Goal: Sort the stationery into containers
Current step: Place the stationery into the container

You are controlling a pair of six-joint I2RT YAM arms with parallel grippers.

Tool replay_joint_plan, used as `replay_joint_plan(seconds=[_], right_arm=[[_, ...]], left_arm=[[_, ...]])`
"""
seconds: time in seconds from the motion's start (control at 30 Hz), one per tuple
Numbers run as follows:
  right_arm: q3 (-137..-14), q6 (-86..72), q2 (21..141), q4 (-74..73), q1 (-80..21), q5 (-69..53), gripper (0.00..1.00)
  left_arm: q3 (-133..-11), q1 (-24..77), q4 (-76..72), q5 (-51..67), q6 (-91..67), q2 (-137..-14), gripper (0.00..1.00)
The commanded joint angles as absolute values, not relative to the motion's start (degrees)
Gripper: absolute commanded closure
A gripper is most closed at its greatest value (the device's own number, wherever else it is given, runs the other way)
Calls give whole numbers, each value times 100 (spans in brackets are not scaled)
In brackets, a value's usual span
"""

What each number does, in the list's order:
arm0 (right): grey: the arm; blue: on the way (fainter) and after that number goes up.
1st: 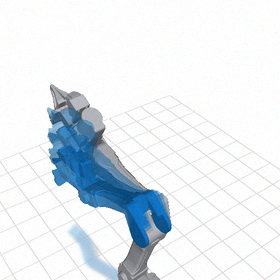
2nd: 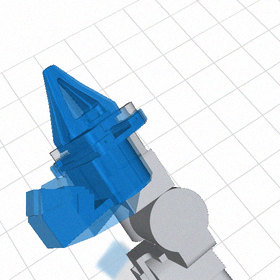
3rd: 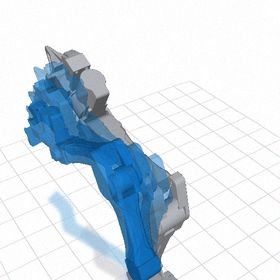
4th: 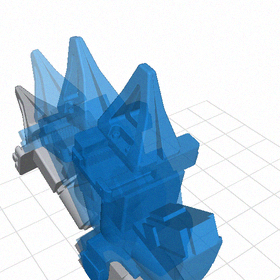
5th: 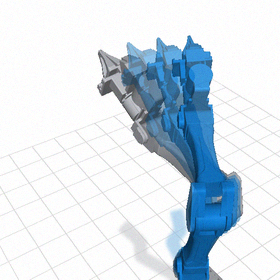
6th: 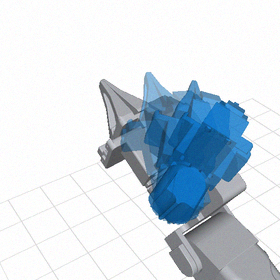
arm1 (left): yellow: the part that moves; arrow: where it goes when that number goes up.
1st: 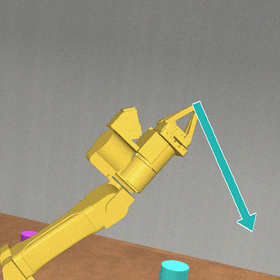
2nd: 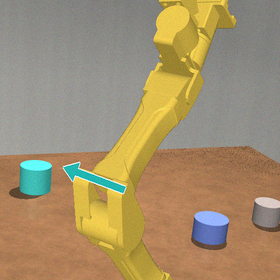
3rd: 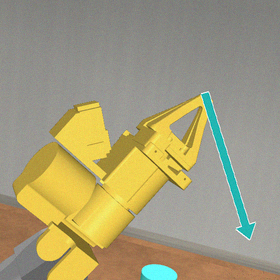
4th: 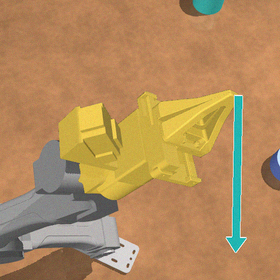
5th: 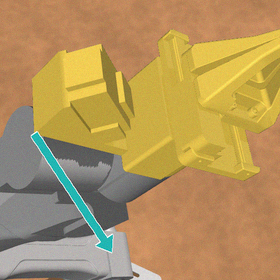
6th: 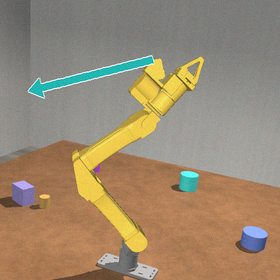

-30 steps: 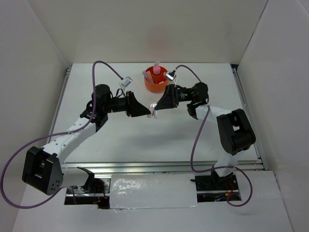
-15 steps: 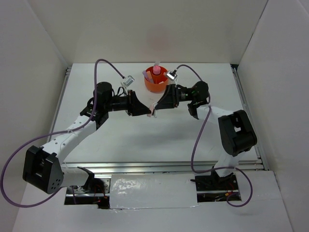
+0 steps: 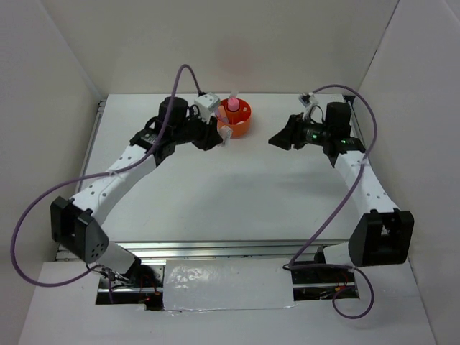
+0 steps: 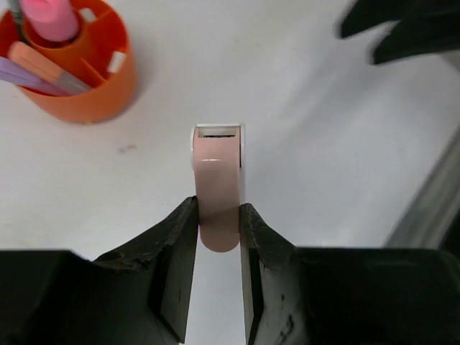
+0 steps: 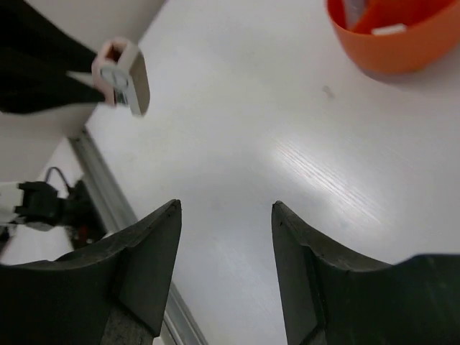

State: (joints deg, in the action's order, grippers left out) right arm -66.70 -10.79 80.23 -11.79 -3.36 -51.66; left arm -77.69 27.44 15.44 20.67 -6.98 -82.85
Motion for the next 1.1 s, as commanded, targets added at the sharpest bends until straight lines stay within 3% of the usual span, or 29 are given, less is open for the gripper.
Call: replay_joint_plan(seconds=[0.0, 0.13, 0.33, 0.67, 1.07], right_arm=[[-6434, 325, 7507, -2733, 182, -4465, 40], [-5916, 369, 7032, -2742, 685, -4640, 40], [-5503, 352, 6628, -2690, 1098, -4886, 40], [-5291, 115, 6609, -2400, 1424, -5133, 41], [-5212, 79, 6697, -2356, 1608, -5335, 42]], left_arm=[[-8758, 2909, 2029, 889, 552, -8980, 100], [-10251, 3093, 2320, 309, 1325, -10228, 100], [-11872, 3067, 2409, 325, 1608, -11706, 100], [-11602, 3138, 1117, 96, 2250, -12252, 100], [-11909, 3111, 844, 202, 2215, -12867, 100]])
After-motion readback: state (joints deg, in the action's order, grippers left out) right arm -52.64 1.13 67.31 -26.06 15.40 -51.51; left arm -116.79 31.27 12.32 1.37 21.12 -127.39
